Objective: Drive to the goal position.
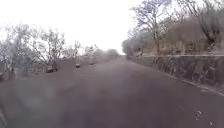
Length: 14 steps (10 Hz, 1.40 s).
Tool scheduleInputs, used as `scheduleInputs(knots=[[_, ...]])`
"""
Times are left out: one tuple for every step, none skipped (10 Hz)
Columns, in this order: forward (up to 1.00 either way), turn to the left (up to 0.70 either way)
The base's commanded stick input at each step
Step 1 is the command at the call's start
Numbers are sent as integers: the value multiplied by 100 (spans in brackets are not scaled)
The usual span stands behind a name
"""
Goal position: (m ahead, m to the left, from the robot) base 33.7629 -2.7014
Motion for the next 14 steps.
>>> scheduleInputs(knots=[[70, 0], [70, 0], [70, 0], [70, 0], [70, 0], [70, 0], [70, 0], [70, 0], [70, 0], [70, 0], [70, 0], [70, 0], [70, 0], [70, 0]])
